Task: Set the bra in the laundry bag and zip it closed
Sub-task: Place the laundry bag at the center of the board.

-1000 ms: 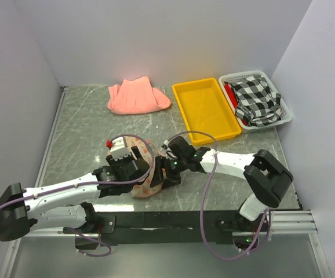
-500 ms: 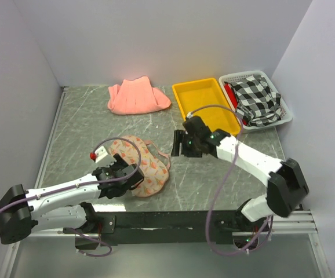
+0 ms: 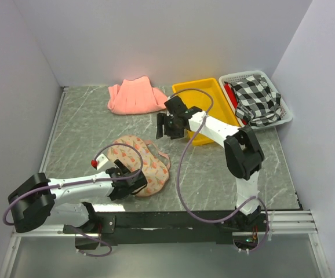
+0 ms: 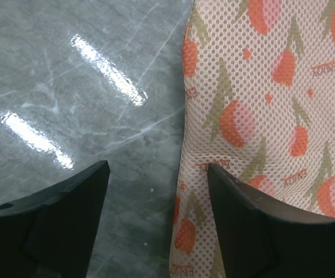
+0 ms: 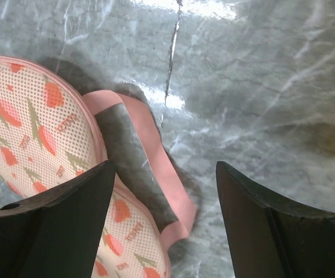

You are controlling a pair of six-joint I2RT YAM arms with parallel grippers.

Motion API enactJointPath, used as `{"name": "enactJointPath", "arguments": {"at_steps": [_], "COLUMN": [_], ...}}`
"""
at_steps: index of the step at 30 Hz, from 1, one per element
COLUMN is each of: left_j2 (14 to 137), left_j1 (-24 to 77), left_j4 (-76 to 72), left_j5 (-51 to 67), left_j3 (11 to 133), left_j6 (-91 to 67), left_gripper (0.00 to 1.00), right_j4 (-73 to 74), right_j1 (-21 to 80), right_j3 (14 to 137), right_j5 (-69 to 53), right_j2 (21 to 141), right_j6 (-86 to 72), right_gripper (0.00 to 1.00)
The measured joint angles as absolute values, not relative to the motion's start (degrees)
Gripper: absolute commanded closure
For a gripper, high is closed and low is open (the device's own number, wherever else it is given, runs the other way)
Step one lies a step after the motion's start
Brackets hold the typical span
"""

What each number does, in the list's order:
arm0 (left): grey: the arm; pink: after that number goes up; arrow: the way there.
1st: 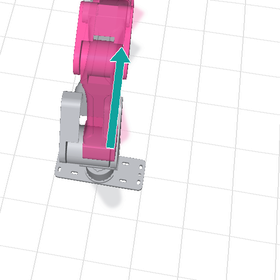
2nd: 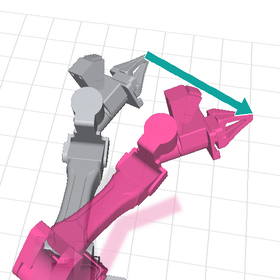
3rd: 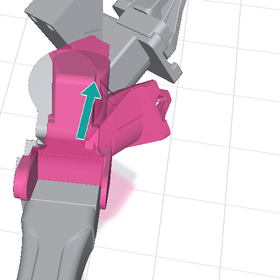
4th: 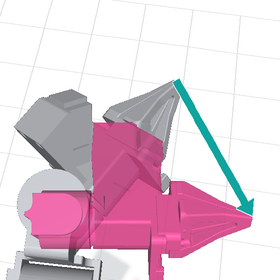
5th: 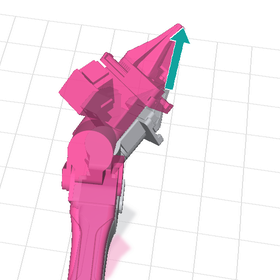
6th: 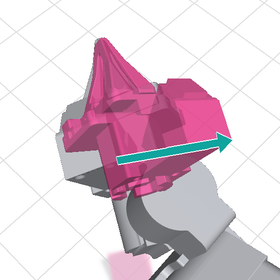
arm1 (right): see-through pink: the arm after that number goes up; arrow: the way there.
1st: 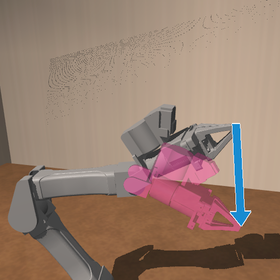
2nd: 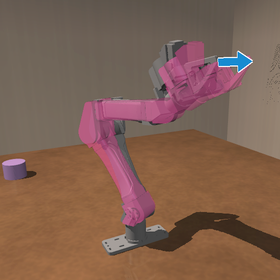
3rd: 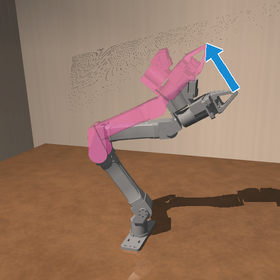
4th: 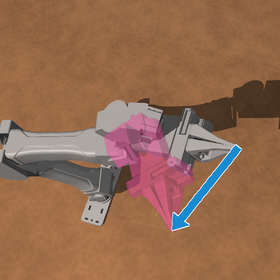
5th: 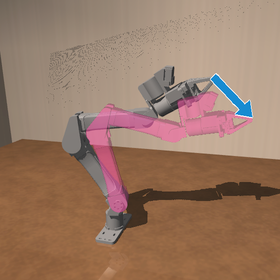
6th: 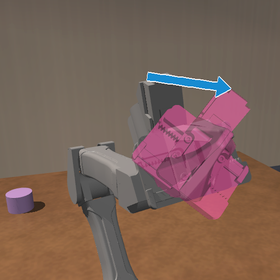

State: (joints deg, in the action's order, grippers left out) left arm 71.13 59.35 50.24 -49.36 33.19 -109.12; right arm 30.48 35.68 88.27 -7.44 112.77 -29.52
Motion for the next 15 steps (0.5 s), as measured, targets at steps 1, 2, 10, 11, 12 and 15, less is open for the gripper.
{"name": "enactJointPath", "arguments": {"at_steps": [1, 2, 10, 11, 12, 15], "left_j2": [71.0, 70.7, 65.0, 64.3, 63.7, 62.7], "left_j1": [59.3, 59.3, 55.5, 54.7, 54.0, 51.1], "left_j4": [50.0, 49.3, 35.5, 33.1, 31.3, 23.4], "left_j5": [-49.4, -49.4, -48.8, -48.5, -48.1, -45.7], "left_j3": [33.1, 32.9, 27.6, 26.8, 26.2, 24.4], "left_j6": [-109.0, -108.9, -97.3, -94.8, -92.6, -84.7], "left_gripper": [0.17, 0.15, 0.09, 0.09, 0.09, 0.09], "right_j4": [30.6, 30.8, 30.6, 30.3, 30.0, 29.7], "right_j1": [35.7, 35.6, 35.6, 35.6, 35.6, 35.6], "right_j3": [89.0, 89.6, 88.5, 87.9, 87.2, 84.8], "right_j5": [-8.0, -8.5, -12.3, -12.7, -13.0, -13.7], "right_j2": [113.7, 114.7, 117.1, 117.1, 117.1, 117.1], "right_j6": [-29.4, -29.2, -28.8, -28.8, -28.8, -28.8], "right_gripper": [0.22, 0.23, 0.22, 0.22, 0.22, 0.23]}}
